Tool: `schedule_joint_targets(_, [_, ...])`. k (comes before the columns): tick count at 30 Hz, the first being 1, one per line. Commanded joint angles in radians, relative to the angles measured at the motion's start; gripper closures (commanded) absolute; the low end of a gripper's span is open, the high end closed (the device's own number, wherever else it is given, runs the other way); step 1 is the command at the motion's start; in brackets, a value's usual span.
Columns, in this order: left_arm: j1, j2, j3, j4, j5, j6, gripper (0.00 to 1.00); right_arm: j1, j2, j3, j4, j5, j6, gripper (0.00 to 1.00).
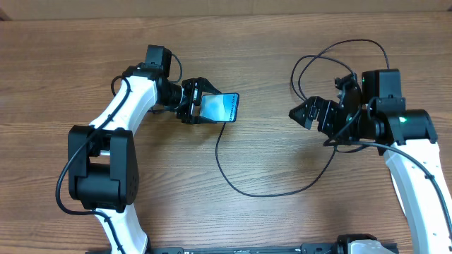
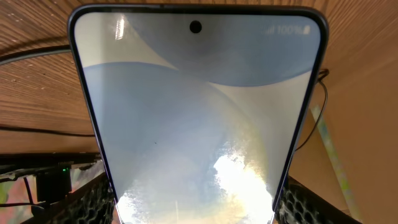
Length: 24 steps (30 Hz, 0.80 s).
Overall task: Plug charger to phone and switch on socket
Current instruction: 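Move the right gripper forward toward the phone held by the left gripper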
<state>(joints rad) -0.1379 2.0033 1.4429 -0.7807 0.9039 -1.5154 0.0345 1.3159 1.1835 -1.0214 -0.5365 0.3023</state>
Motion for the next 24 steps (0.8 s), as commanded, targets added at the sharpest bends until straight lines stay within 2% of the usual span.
schedule_joint_targets(1, [-0.007, 0.005, 0.025, 0.000, 0.016, 0.008, 0.43, 0.006, 0.024, 0.028, 0.048, -0.106, 0.011, 0.06])
schedule_joint_targets(4, [-0.008, 0.005, 0.025, -0.005, 0.005, 0.008, 0.45, 0.023, 0.051, 0.028, 0.095, -0.113, 0.046, 0.12])
schedule_joint_targets(16, [-0.008, 0.005, 0.025, -0.007, 0.005, 0.011, 0.43, 0.208, 0.170, 0.028, 0.298, -0.048, 0.222, 0.14])
schedule_joint_targets(24, [-0.008, 0.005, 0.025, -0.008, 0.005, 0.027, 0.43, 0.262, 0.188, 0.028, 0.341, 0.017, 0.267, 0.14])
